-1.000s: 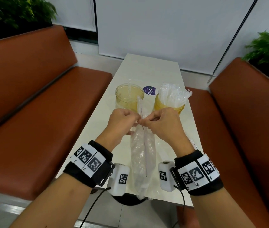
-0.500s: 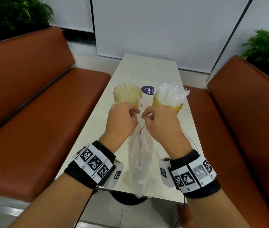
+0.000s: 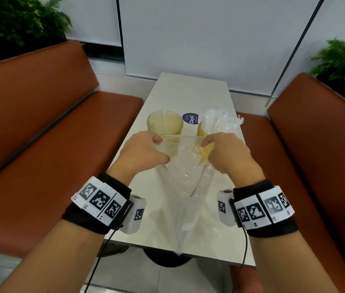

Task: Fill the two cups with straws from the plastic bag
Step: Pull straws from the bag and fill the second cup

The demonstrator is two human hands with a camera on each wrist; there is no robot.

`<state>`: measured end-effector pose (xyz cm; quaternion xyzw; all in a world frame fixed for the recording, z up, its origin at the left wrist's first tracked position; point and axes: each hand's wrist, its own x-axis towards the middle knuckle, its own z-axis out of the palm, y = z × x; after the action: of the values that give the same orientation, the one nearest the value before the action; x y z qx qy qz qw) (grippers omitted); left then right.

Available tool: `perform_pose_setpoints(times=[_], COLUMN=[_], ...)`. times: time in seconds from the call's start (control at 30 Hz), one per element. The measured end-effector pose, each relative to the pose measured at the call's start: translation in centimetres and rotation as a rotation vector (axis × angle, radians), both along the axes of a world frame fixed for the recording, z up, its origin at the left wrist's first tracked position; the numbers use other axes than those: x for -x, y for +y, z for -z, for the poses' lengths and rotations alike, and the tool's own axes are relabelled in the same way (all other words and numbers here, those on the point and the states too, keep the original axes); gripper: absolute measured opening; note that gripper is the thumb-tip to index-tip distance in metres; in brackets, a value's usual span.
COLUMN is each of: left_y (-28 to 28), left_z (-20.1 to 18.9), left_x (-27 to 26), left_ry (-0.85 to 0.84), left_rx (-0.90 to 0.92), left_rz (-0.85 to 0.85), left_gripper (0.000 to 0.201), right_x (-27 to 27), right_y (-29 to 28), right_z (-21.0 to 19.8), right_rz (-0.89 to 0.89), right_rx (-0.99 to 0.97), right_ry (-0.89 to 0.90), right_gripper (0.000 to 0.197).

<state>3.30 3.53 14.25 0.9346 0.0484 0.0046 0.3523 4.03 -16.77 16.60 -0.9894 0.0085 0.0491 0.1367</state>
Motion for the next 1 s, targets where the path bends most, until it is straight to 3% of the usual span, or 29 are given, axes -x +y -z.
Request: perform_pose_setpoints(times=[0.07,0.2,0.37,0.43,0.53,0.67,0.77,0.83,1.0], left_y=[0.2,2.7,3.8,3.7,3.8,4.3,4.4,4.4,4.3], left_z=[0.1,0.0,0.9,1.2,1.5,2.0,2.4,2.7,3.2], left_x=[0.1,0.0,0.3,0.5,0.4,0.2,0.4,0.5,0.7], left_ry=[0.046,-0.026,-0.012,-0.036,-0.054,-0.053,-0.076,-0.098,-0.109], left_rx=[0.007,-0.01,0.012,0.019,0.03,0.036,0.08,0.117,0.229], left_rz=[0.064,0.065,0.072,0.056,0.055,0.061,0.064,0.059,0.057], left_gripper=[0.063,0.059,0.051,0.049,0.049,0.049,0.05,0.051,0.047], right_x=[-0.3,-1.1,-1.6,-1.9,-1.8,-1.4,-1.3,-1.1,-1.8], right_y=[-0.3,-2.1,-2.0,-0.8,2.2,5.5,6.8,7.5,8.3], right_z=[0.3,0.4,2.0,2.0,1.4,1.1,1.6,2.2,3.2], right_rz=[-0.019,-0.026,-0.105,-0.135,-0.319,-0.518,-0.572,-0.593,-0.64], right_rx=[0.002,0.014,0.064,0.097,-0.016,0.017,0.327,0.424,0.426], right_ry=[0.032,-0.006,-0.027,-0.215,-0.439,-0.367,-0.25,-0.226,-0.282], right_gripper=[0.053,0.06,0.038,0.022,0.021,0.035,0.055,0.053,0.036])
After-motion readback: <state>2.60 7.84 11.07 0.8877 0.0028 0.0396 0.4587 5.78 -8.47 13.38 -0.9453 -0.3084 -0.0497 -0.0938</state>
